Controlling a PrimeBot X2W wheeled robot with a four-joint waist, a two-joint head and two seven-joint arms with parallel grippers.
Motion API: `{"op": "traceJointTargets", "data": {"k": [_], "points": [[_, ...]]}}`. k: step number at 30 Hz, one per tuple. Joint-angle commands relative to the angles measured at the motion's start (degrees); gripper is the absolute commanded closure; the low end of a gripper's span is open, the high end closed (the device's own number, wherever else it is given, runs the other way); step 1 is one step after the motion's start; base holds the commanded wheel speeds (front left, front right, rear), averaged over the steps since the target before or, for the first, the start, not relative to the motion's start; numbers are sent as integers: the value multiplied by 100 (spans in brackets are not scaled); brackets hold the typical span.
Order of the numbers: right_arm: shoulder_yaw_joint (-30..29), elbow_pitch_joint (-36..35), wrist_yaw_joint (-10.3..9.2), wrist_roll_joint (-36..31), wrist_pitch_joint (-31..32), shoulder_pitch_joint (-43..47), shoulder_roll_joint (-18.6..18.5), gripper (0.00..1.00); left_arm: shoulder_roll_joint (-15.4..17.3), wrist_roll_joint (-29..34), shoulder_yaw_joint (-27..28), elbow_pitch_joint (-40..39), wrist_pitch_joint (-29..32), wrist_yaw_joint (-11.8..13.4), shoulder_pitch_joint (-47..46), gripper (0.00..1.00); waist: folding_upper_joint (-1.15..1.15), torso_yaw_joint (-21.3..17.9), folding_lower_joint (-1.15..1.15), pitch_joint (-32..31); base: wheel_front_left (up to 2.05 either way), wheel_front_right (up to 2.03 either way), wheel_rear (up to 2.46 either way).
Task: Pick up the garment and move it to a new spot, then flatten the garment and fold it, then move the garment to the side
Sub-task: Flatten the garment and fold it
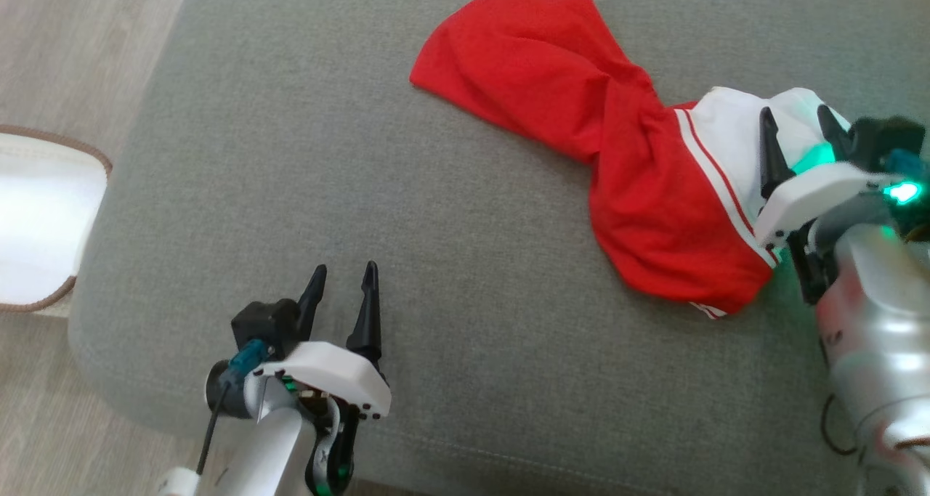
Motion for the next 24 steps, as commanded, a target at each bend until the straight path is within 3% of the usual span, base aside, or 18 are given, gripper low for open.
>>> {"op": "traceJointTargets", "data": {"k": [1,10,11,12,13,15,16,24], "points": [[177,21,37,-54,93,-182,-53,0,49,-9,167,-189,-30,-8,-145,0,0,43,0,6,0,0,0],[490,704,37,98,390,-288,-70,0,49,-58,145,-206,-30,19,-102,0,0,104,0,1,0,0,0],[537,742,37,110,390,-299,-75,5,49,-54,152,-209,-30,21,-109,0,0,98,0,7,0,0,0],[577,768,37,126,373,-315,-78,20,49,-49,158,-212,-30,23,-119,0,0,90,0,12,0,0,0],[620,776,37,150,320,-329,-72,53,49,-44,161,-216,-30,27,-130,0,0,81,0,17,0,0,0],[703,769,37,184,180,-345,-74,96,49,-42,159,-229,-30,34,-149,0,0,59,0,24,0,0,0],[732,766,37,208,118,-345,-74,100,49,-40,157,-233,-30,35,-152,0,0,47,0,15,0,0,0],[800,544,37,332,-186,-377,-225,100,49,-48,166,-206,-30,28,-101,0,0,-48,0,-126,0,0,0]]}}
